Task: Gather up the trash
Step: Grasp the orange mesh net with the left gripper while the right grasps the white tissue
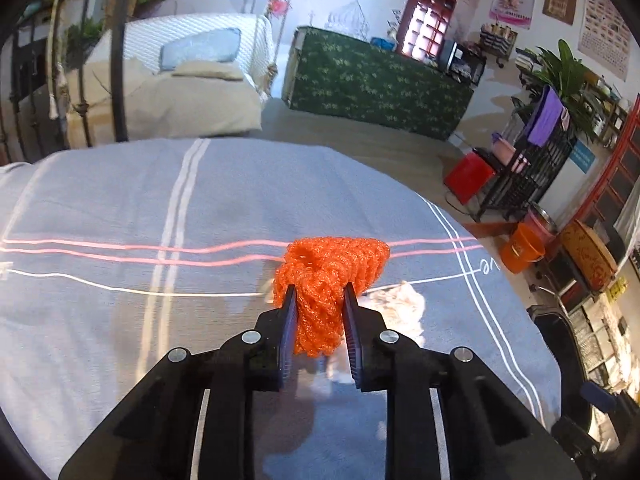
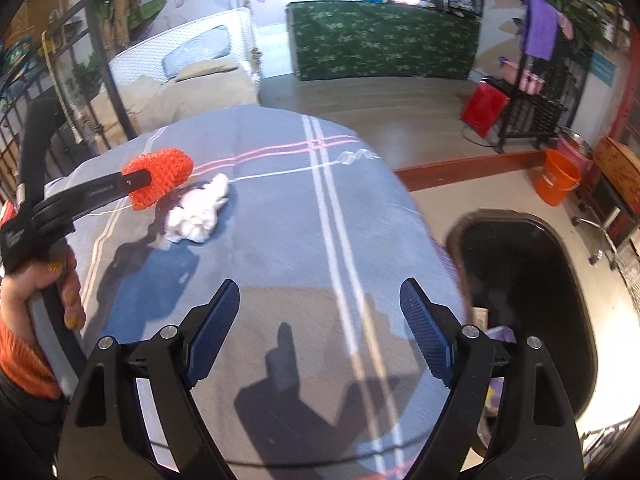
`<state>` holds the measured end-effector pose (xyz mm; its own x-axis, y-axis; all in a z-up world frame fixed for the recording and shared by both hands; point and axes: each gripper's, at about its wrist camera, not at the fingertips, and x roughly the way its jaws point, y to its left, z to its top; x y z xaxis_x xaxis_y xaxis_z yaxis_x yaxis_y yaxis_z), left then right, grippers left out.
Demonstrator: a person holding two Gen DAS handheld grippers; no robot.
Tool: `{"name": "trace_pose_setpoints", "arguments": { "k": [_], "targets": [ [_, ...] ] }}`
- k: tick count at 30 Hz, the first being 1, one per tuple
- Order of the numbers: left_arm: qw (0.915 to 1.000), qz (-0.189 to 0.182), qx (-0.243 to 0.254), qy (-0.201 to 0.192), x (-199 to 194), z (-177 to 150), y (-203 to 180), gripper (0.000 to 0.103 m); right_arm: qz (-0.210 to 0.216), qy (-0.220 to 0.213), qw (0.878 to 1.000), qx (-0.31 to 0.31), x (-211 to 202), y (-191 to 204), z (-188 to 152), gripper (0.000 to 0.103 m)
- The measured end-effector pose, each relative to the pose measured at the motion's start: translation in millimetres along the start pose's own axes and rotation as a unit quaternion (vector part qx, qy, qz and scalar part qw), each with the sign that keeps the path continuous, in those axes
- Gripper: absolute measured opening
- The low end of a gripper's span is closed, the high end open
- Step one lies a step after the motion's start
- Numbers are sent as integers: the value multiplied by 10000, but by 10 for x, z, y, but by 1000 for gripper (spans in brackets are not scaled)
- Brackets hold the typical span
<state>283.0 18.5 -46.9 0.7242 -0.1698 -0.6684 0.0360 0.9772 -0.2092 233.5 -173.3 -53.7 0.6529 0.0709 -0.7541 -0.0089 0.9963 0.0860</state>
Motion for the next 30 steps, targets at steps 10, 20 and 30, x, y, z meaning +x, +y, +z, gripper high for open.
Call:
{"name": "trace_pose_setpoints", "arguments": {
  "k": [10, 20, 30],
  "targets": [
    [9991, 287, -245, -215, -396, -128, 199, 22, 639, 395, 9969, -252, 464, 508, 346, 82],
    [9981, 463, -349, -214, -434, -222, 347, 22, 691, 699, 9945, -354, 955, 919, 528, 82],
    [9981, 399, -443, -137, -469, -319, 418, 22, 813, 1259, 9875, -488, 1394, 1154, 612, 43]
  ]
}}
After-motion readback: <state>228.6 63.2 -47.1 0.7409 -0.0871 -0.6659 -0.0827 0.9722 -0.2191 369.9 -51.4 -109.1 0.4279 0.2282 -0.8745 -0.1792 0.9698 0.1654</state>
